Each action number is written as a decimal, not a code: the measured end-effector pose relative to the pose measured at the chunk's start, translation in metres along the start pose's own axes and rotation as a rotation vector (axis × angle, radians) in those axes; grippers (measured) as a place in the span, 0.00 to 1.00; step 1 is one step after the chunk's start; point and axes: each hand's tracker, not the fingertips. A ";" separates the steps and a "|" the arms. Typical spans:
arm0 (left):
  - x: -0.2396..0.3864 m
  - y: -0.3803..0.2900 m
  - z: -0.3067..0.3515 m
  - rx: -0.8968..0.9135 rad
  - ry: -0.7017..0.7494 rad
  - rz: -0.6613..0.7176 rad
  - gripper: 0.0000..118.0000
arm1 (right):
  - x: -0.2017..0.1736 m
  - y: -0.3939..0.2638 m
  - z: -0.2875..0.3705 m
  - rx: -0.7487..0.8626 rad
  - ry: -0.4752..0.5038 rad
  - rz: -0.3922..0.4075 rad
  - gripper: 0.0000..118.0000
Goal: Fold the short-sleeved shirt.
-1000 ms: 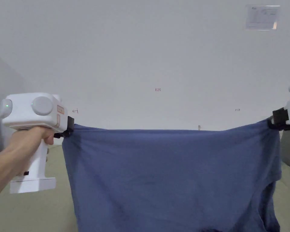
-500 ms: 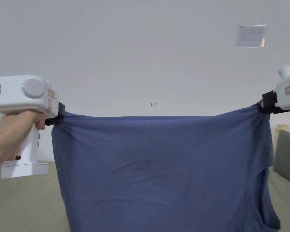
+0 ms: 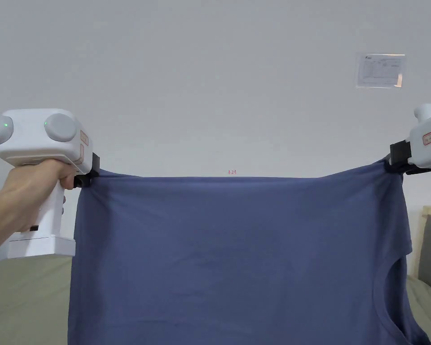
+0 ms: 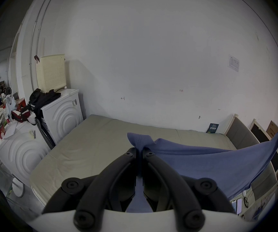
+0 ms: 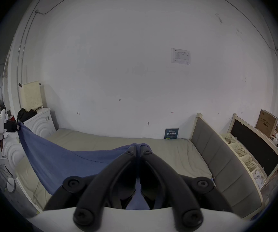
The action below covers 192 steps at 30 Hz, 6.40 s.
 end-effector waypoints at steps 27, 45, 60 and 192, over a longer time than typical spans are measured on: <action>0.057 0.064 -0.200 0.053 0.055 -0.015 0.05 | 0.015 0.057 -0.213 0.046 -0.067 0.007 0.04; 0.061 -0.041 -0.298 -0.100 0.026 -0.048 0.05 | 0.018 -0.046 -0.272 -0.072 -0.077 -0.014 0.04; 0.007 -0.280 -0.161 -0.313 0.055 -0.154 0.05 | 0.012 -0.314 -0.107 -0.378 0.008 -0.091 0.04; -0.046 -0.426 -0.181 -0.691 -0.094 -0.060 0.60 | -0.001 -0.462 -0.098 -0.645 -0.060 -0.083 0.05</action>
